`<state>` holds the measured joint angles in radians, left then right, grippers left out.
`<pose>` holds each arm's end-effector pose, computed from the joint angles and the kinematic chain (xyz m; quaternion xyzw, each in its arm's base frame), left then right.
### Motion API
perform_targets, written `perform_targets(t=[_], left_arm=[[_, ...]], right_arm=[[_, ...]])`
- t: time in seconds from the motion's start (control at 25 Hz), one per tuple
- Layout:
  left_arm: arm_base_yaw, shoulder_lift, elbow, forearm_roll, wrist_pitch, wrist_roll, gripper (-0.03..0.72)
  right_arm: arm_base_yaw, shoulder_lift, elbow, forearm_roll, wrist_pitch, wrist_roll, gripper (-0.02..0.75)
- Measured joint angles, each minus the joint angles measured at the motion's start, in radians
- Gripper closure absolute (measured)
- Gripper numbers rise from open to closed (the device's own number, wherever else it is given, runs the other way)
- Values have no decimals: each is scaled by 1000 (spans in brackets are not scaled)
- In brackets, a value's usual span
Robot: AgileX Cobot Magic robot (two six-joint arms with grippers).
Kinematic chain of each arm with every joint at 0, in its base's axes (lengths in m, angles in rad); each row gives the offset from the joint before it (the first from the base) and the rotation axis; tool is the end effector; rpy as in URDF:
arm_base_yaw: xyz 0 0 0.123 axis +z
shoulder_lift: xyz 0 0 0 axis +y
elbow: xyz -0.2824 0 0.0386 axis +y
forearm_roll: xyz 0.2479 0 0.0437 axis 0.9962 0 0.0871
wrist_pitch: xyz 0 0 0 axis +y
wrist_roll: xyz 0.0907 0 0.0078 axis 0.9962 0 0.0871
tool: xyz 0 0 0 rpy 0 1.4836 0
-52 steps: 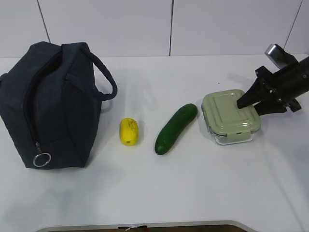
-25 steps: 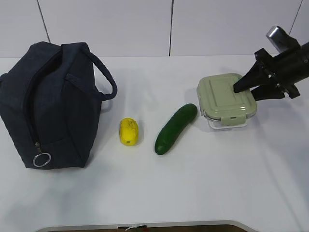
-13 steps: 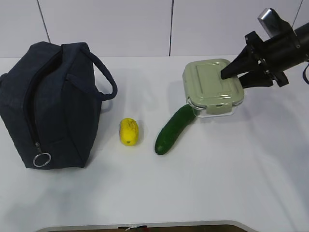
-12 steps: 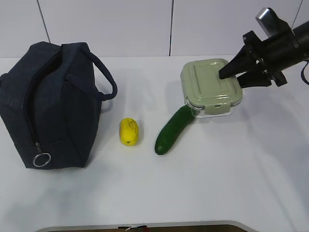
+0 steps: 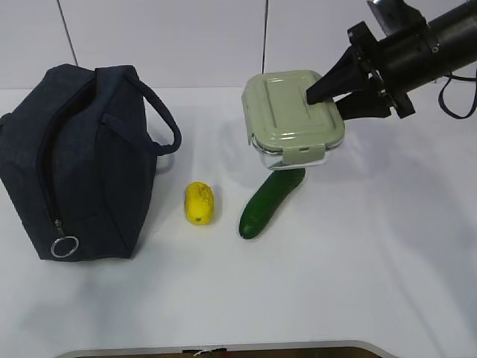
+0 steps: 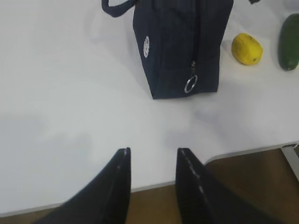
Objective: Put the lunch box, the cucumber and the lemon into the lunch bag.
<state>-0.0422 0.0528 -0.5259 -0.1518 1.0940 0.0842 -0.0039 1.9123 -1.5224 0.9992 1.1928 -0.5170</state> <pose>-0.0019 -0.0122 0.2827 0.0579 0.8641 -0.0654 0.4957 0.3954 0.0697 0.2687 -0.0679 0.8890 0.4279 0.1482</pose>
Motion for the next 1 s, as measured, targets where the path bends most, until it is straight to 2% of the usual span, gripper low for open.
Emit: perform_targets(t=[0.4,0.56,0.72,1.0], left_arm=[[0,258,-107,-51,-154,0,449],[0,404,-162,-68,-228,0,400],[0,574,-244,-72,-262,0,368],[0,905,-447,-106,-233,0,364]], right_arm=[[46,-54,0,91,2,2,380],[91,-54,0,129,2,3,380],[135,-54,0,172,2,3,380],[174,-54,0,221,2,5,381]])
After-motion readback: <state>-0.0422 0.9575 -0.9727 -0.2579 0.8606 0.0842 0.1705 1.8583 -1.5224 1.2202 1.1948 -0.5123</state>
